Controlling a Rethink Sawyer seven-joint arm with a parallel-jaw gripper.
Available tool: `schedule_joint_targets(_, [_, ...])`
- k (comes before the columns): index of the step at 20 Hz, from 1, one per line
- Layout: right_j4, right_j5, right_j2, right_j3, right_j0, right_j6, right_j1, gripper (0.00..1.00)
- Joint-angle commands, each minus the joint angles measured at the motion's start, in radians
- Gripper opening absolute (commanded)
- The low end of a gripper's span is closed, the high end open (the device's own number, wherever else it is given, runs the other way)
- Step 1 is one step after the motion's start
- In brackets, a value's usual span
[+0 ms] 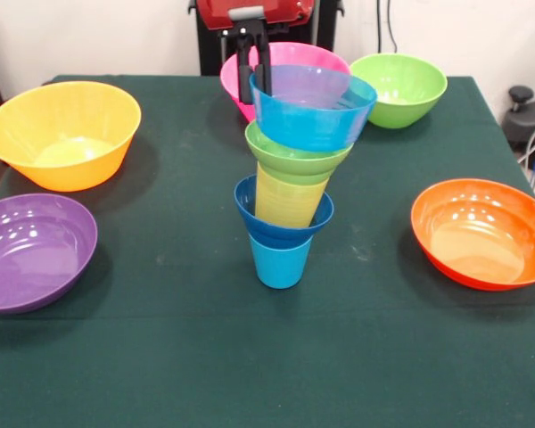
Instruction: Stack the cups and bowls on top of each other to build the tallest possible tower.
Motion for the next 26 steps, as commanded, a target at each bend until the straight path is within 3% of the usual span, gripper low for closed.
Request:
schedule_joint_targets(1, [-0.043, -0.05, -0.033, 0.061, 0.044, 0.087, 0.049, 0.0])
schedule_joint_targets(26, [-0.067, -0.055, -0.01, 0.041, 0.012, 0.045, 0.07, 0.0])
